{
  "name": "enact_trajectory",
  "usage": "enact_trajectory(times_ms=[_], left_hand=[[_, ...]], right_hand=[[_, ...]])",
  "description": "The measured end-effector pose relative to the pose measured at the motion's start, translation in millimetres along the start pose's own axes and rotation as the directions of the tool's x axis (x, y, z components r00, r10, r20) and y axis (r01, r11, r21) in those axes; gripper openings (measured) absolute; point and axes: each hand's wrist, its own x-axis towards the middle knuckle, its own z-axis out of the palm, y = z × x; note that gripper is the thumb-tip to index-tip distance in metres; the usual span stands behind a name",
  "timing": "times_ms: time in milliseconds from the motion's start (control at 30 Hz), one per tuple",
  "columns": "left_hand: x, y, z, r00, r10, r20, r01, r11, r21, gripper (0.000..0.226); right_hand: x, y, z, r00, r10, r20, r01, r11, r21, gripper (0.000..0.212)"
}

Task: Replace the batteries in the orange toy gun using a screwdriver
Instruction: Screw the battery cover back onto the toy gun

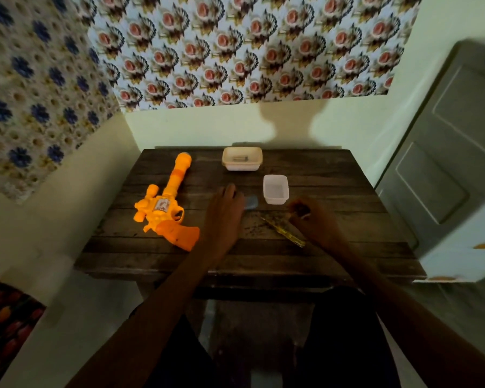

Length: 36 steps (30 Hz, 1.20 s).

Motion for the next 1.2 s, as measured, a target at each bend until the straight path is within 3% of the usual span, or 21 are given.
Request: enact_trajectory(times_ms=[100,167,300,400,467,533,667,733,800,933,1000,1100,1200], left_hand=[[11.9,12.5,-34.5,1.000,-0.025,0.014,0.026,0.996,-0.081,0.017],[24.7,18.6,-54.8,0.998,-0.024,0.062,0.033,0.987,-0.154,0.011],[50.2,23.3,-88.6,0.980,0.054,0.194,-0.011,0.977,-0.213,0.017],[68.0,27.9,-87.4,0.942,-0.002,0.336,0.183,0.842,-0.507,0.017],[81.0,31.6,-71.1,0.934,-0.109,0.339,0.321,0.673,-0.666,0.012],[92.0,32.9,-48.0,0.925,-0.210,0.318,0.379,0.582,-0.719,0.015],[102.9,29.6,0.3,0.837,-0.318,0.445,0.546,0.510,-0.664,0.031],[106.8,28.1,21.4,0.789,-0.354,0.503,0.609,0.559,-0.563,0.040],[110.8,27.4,35.9,0.761,-0.372,0.531,0.637,0.581,-0.506,0.046],[112.1,28.0,46.6,0.718,-0.355,0.598,0.696,0.345,-0.630,0.053],[112.9,27.2,49.3,0.715,-0.340,0.611,0.699,0.310,-0.645,0.047],[116.1,25.0,52.3,0.703,-0.335,0.627,0.710,0.283,-0.645,0.038],[116.3,23.4,51.2,0.646,-0.315,0.695,0.759,0.171,-0.628,0.034]], right_hand=[[3.1,-21.4,2.0,0.996,-0.093,0.011,0.092,0.995,0.036,0.052],[7.7,-29.1,5.1,0.979,-0.201,-0.026,0.201,0.979,-0.025,0.058],[22.2,-35.1,3.6,0.958,-0.255,-0.131,0.257,0.966,-0.002,0.022],[34.1,-32.9,-1.0,0.932,-0.320,-0.172,0.334,0.941,0.060,0.013],[43.8,-25.6,-1.8,0.952,-0.228,-0.203,0.257,0.957,0.134,0.013],[54.1,-17.0,-0.7,0.979,-0.047,-0.197,0.100,0.958,0.267,0.017],[76.3,3.4,8.7,0.956,0.295,-0.009,-0.252,0.832,0.493,0.031],[87.8,15.2,14.2,0.924,0.383,0.000,-0.328,0.791,0.517,0.039],[95.8,19.9,17.6,0.894,0.448,-0.001,-0.394,0.788,0.474,0.044],[105.1,19.8,23.0,0.872,0.485,0.070,-0.468,0.782,0.412,0.048],[108.3,18.5,24.8,0.872,0.480,0.095,-0.482,0.810,0.333,0.050],[114.9,15.4,27.0,0.892,0.453,-0.015,-0.447,0.885,0.128,0.050],[117.9,16.7,29.8,0.903,0.427,-0.048,-0.426,0.904,0.043,0.054]])
